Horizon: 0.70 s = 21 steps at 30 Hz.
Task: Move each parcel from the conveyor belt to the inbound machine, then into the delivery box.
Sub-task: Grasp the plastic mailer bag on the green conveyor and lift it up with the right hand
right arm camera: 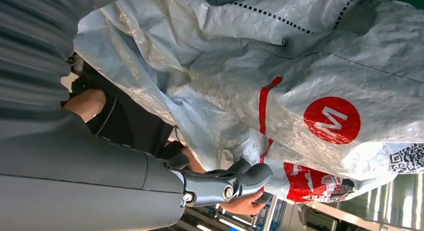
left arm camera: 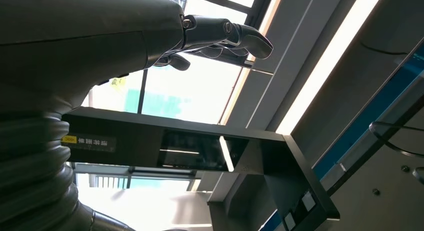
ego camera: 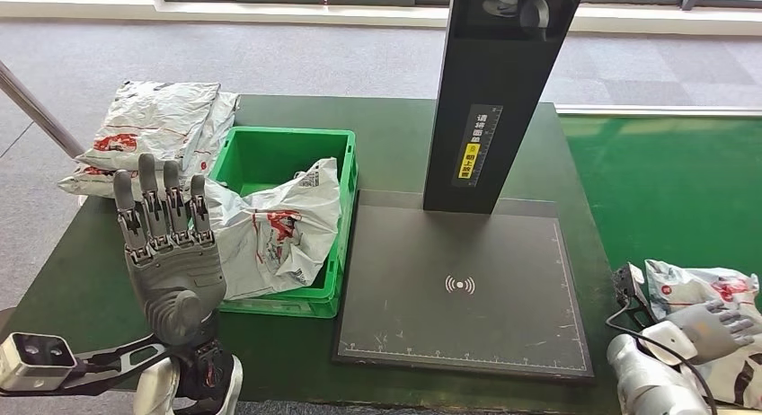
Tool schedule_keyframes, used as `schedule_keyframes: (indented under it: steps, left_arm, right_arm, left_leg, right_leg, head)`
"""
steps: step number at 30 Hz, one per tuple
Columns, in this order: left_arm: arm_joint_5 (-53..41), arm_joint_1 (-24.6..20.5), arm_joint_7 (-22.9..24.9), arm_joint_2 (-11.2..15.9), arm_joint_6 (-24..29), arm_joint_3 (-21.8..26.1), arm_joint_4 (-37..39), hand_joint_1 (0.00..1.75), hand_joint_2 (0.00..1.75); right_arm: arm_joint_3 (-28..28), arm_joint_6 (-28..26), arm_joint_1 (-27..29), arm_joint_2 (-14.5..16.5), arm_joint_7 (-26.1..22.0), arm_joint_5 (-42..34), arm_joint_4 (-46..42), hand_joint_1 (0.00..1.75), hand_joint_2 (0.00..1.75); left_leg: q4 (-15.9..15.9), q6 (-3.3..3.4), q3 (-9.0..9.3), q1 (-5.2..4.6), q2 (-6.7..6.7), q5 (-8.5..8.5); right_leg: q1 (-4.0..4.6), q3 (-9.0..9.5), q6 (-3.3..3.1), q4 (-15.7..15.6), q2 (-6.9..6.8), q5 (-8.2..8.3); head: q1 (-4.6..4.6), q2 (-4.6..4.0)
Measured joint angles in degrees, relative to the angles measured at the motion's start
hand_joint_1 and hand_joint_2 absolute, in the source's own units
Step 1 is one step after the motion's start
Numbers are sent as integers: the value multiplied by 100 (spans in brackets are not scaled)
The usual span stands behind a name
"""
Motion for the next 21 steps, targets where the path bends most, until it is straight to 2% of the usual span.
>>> schedule_keyframes:
  steps: [12,13,16,17,21]
  left_arm:
    - [6,20,0,0,-3,-4,22,0,175]
    - [12,19,0,0,-10,-4,27,0,175]
    - [34,16,0,0,-50,-4,52,0,175]
    - [42,14,0,0,-63,-4,63,0,175]
    - [69,4,0,0,-116,-4,107,0,175]
  right_arm:
    - [-19,82,-40,-1,38,0,102,0,175]
    - [-21,170,-41,-2,40,0,108,10,175]
    - [-76,586,-60,-3,-40,1,133,140,175]
    - [-109,717,-77,-3,-68,1,142,175,175]
    - [-202,961,-136,-3,-90,2,157,175,175]
  left_leg:
    - [0,0,1,0,0,0]
    - [0,0,1,0,0,0]
    - [0,0,2,0,1,0]
    - [0,0,3,1,3,0]
    - [0,0,6,1,5,-1]
  right_leg:
    - [0,0,0,0,-1,0]
    - [0,0,0,0,-1,0]
    - [0,1,0,0,1,0]
    - [1,1,0,0,3,0]
    - [1,4,0,0,6,0]
  head:
    - [0,0]
    - [-1,0]
    - [-2,0]
    - [-1,0]
    - [-1,1]
